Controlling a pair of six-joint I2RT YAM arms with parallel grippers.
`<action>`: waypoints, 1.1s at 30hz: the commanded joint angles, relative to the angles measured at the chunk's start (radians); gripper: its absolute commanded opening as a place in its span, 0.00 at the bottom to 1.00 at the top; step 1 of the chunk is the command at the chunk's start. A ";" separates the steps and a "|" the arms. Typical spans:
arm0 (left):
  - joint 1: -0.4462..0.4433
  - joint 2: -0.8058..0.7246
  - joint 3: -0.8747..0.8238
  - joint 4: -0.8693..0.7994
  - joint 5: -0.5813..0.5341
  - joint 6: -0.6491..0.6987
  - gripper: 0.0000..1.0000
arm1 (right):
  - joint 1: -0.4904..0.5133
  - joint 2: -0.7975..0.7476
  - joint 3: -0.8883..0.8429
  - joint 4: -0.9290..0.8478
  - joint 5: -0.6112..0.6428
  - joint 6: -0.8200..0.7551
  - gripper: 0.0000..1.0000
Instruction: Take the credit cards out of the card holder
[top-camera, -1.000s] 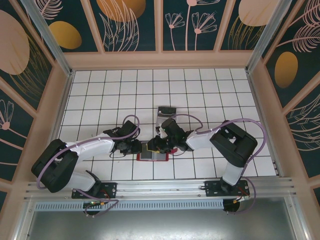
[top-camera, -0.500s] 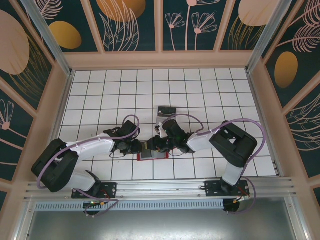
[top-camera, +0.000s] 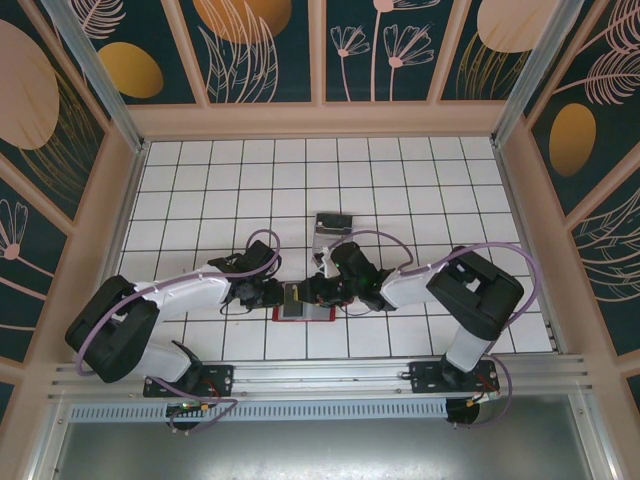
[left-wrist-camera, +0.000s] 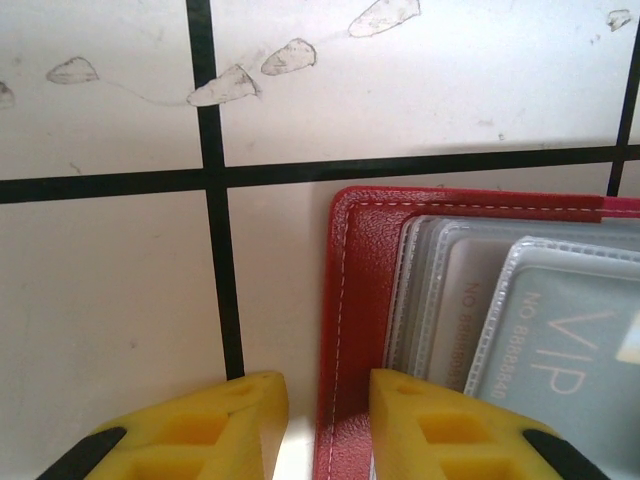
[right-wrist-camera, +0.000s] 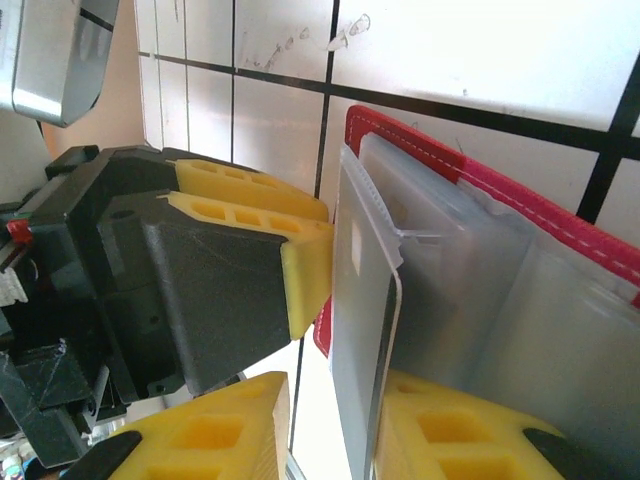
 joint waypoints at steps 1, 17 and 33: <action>-0.011 0.065 -0.028 -0.006 0.006 0.020 0.31 | -0.003 -0.040 -0.019 0.036 -0.018 0.010 0.26; -0.011 0.069 -0.017 -0.010 0.013 0.019 0.31 | -0.015 -0.081 -0.069 0.059 -0.015 0.030 0.18; -0.011 0.067 -0.005 -0.017 0.011 0.020 0.31 | -0.024 -0.139 -0.085 -0.031 0.018 0.010 0.06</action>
